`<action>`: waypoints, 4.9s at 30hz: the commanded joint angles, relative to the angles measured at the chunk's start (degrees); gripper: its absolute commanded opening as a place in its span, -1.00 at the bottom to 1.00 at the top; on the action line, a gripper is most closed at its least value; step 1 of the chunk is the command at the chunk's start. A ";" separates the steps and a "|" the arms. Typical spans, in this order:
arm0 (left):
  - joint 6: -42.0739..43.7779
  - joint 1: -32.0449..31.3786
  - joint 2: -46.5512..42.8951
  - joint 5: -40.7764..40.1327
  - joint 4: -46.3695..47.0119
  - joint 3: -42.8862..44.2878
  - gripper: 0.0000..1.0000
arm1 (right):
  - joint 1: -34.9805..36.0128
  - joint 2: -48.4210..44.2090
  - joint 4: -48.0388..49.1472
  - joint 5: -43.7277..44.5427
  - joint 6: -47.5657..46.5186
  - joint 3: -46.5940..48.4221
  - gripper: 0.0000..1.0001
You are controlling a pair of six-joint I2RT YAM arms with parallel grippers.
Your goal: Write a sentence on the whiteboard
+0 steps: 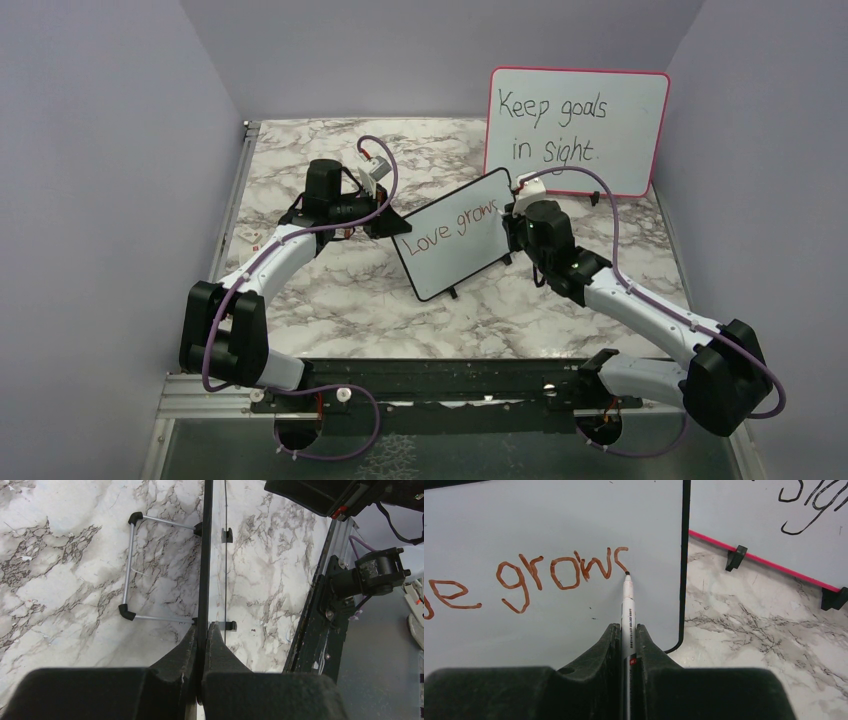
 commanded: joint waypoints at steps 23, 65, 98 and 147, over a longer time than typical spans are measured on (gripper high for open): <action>6.40 -0.27 2.68 -11.54 -6.62 -1.53 -1.00 | -0.15 -4.32 -0.72 -3.65 0.77 -0.88 -0.99; 6.29 -0.07 0.86 -15.01 -7.35 -1.43 -1.00 | 17.62 -9.47 0.85 -2.35 -0.55 -9.09 -0.99; 6.29 0.08 1.61 -15.49 -7.88 -1.09 -1.00 | 27.98 2.58 7.54 11.04 -2.52 -4.71 -0.99; 6.20 0.37 1.43 -15.19 -7.88 -1.09 -1.00 | 28.03 5.18 0.58 7.71 -4.16 -2.52 -0.99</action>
